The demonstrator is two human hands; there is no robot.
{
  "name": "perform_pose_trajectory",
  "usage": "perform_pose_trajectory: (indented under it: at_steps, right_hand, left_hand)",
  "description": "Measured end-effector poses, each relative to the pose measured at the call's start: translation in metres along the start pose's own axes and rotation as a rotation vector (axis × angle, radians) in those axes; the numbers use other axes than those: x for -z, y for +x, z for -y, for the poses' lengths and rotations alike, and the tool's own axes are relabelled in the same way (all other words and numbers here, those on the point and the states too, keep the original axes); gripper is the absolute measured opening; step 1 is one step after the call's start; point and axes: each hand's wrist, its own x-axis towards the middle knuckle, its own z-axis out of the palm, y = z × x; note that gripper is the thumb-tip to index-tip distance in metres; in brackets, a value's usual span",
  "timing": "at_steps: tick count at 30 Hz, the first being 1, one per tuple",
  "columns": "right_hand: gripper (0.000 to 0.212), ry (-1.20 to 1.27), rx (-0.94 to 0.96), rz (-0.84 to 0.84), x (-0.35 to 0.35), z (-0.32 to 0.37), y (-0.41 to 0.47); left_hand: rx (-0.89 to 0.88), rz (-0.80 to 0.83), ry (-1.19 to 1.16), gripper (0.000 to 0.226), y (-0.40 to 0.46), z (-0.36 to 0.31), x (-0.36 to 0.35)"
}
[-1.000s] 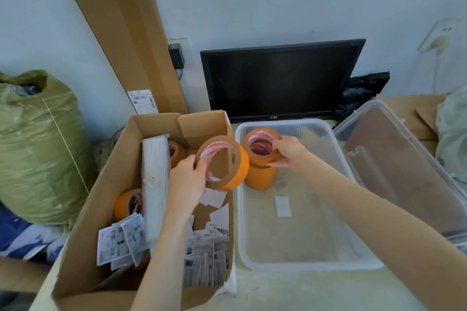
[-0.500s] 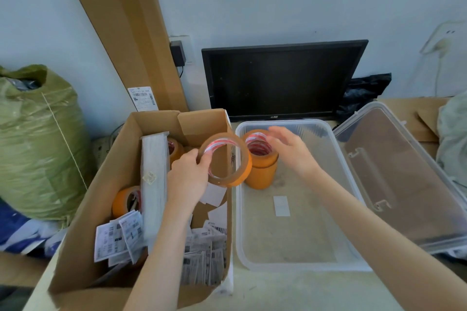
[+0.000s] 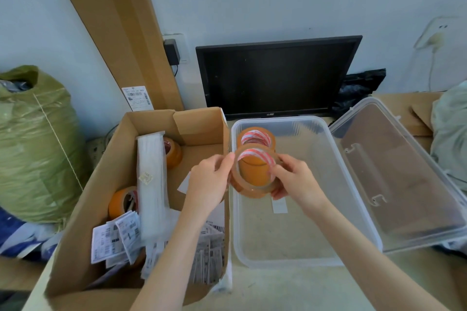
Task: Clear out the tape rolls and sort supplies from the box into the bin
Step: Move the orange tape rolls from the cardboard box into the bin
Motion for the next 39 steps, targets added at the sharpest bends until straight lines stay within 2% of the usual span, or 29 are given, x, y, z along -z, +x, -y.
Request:
perform_pose_trajectory:
  at_steps: [7, 12, 16, 19, 23, 26, 31, 34, 37, 39]
  right_hand:
    - [0.015, -0.281, -0.244, 0.156, 0.012, -0.040, 0.034]
    - [0.019, -0.529, -0.400, 0.275, 0.000, -0.057, 0.064]
    - [0.032, -0.599, -0.389, 0.208, -0.016, -0.082, 0.072]
    - [0.035, -0.597, -0.409, 0.150, -0.023, -0.093, 0.067]
    - [0.040, -0.512, -0.442, 0.135, -0.018, -0.091, 0.066]
    - [0.045, -0.492, -0.418, 0.139, -0.010, -0.082, 0.065]
    - [0.025, -0.459, -0.185, 0.049, -0.007, -0.056, 0.046]
    - [0.015, -0.381, -0.086, 0.077, -0.012, -0.041, 0.022]
    - [0.016, -0.258, -0.025, 0.108, -0.020, -0.027, -0.003]
    - [0.013, -0.154, -0.029, 0.124, -0.029, -0.022, -0.015]
  left_hand:
    - [0.110, 0.003, -0.184, 0.020, -0.007, 0.020, 0.001]
    - [0.152, 0.001, -0.200, 0.021, -0.010, 0.032, -0.001]
    - [0.194, -0.011, -0.219, 0.020, -0.010, 0.041, 0.003]
    - [0.179, -0.022, -0.175, 0.020, -0.008, 0.051, 0.004]
    - [0.167, -0.016, -0.129, 0.020, -0.009, 0.058, 0.003]
    - [0.169, -0.008, -0.086, 0.022, -0.010, 0.062, 0.003]
    - [0.168, -0.045, -0.051, 0.022, -0.011, 0.075, 0.017]
    - [0.157, -0.072, 0.028, 0.022, -0.011, 0.092, 0.028]
    - [0.191, -0.186, 0.138, 0.024, -0.005, 0.119, 0.038]
    - [0.306, -0.262, 0.213, 0.031, 0.002, 0.140, 0.045]
